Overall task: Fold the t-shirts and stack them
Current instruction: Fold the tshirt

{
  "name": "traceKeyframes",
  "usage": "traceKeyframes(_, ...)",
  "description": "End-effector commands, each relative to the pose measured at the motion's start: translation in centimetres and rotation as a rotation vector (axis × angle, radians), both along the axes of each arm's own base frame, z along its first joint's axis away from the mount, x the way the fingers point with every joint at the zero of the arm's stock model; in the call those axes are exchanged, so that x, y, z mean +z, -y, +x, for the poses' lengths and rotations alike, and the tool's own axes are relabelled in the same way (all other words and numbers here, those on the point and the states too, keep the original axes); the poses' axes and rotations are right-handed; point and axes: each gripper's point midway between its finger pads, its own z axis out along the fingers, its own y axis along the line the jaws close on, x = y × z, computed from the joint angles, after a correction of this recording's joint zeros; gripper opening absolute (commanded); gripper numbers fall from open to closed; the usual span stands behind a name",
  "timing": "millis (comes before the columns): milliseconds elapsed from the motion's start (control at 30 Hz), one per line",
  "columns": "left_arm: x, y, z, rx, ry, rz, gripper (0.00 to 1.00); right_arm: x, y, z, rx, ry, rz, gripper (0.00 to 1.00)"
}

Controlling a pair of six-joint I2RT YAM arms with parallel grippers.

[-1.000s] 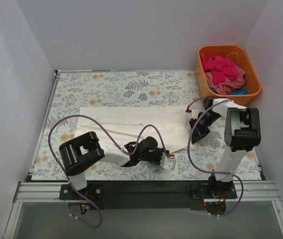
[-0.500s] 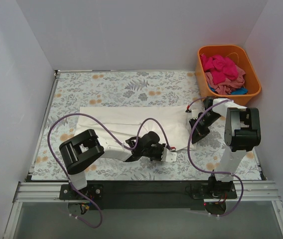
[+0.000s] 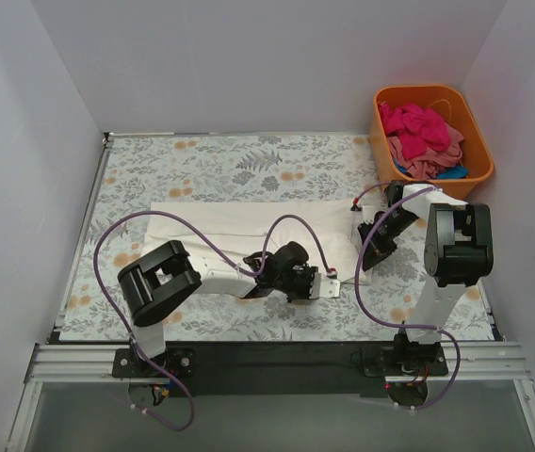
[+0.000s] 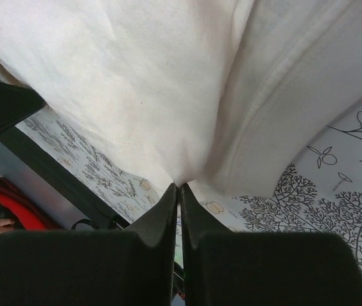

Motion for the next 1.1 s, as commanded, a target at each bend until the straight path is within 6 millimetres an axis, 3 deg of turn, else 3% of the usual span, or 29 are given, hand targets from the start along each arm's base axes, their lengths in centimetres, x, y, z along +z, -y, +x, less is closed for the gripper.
traceKeyframes(0, -1.7, -2.1, -1.0, 0.022, -0.099, 0.096, 0.00, 1.8, -0.4, 0.6, 0.002, 0.033, 0.038, 0.07)
traceKeyframes(267, 4.5, -0.3, -0.3, 0.000, -0.072, -0.037, 0.00, 2.3, -0.6, 1.0, 0.000, 0.047, 0.049, 0.01)
traceKeyframes(367, 4.9, -0.4, -0.5, -0.005, -0.078, -0.034, 0.00, 2.3, -0.6, 1.0, 0.000, 0.048, 0.049, 0.01)
traceKeyframes(467, 4.6, -0.5, -0.4, -0.001, -0.074, -0.021, 0.04, 2.5, -0.7, 1.1, -0.001, 0.053, 0.056, 0.01)
traceKeyframes(500, 4.1, -0.5, -0.3, 0.001, -0.077, -0.008, 0.15, 2.5, -0.7, 1.0, -0.002, 0.052, 0.055, 0.01)
traceKeyframes(633, 2.3, -0.9, 0.1, 0.004, -0.064, 0.037, 0.35, 2.6, -0.7, 1.0, -0.002, 0.050, 0.058, 0.01)
traceKeyframes(933, -0.9, -1.7, 0.5, 0.024, -0.121, 0.110, 0.33, 2.6, -0.8, 0.9, 0.001, 0.047, 0.062, 0.01)
traceKeyframes(1067, -1.8, -2.2, 0.1, 0.022, -0.190, 0.155, 0.22, 2.6, -0.8, 1.0, 0.001, 0.047, 0.065, 0.01)
